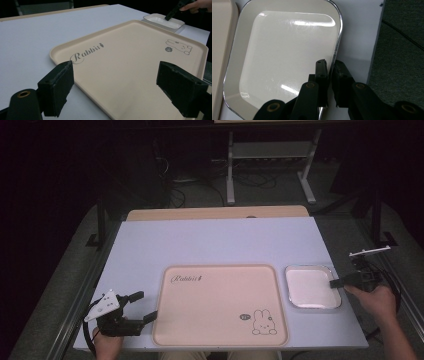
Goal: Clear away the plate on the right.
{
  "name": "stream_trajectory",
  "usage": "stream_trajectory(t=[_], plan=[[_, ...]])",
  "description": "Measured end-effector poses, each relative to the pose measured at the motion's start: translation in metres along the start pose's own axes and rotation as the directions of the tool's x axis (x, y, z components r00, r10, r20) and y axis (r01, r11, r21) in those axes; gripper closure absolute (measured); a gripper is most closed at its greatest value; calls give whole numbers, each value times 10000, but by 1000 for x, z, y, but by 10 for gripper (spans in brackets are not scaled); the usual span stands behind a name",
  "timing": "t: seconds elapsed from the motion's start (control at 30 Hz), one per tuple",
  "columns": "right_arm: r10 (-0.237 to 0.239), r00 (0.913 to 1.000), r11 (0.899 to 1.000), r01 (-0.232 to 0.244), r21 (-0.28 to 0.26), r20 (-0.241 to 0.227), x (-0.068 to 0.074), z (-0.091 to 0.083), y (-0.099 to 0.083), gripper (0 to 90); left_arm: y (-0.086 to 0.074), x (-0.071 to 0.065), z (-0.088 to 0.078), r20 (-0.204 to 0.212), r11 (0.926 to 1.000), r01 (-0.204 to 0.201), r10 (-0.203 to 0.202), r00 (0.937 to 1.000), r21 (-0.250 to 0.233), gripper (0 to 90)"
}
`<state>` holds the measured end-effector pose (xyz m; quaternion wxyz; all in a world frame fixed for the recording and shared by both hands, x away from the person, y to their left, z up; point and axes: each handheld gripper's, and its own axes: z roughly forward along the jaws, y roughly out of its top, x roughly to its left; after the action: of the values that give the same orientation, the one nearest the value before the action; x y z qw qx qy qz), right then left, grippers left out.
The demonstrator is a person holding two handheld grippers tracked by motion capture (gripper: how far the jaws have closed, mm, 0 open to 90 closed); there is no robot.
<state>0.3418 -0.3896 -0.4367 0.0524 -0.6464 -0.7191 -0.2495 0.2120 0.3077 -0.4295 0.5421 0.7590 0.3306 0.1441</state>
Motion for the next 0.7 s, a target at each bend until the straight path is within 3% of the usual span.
stream_trajectory(t=[0.2, 0.4, 0.7], plan=[[236, 9997, 9997, -237, -70, -52, -1, 0, -1, 833, 0, 0, 1, 1, 10000, -26, 26, 10000, 47, 140], [699, 9964, 9972, -711, -235, -474, -1, 3, -1, 874, 0, 0, 1, -3, 10000, -9, 9, 10000, 64, 139], [804, 9960, 9958, -820, -416, -377, 0, 4, -3, 879, 0, 1, 1, 29, 10000, 0, 0, 10000, 53, 140]])
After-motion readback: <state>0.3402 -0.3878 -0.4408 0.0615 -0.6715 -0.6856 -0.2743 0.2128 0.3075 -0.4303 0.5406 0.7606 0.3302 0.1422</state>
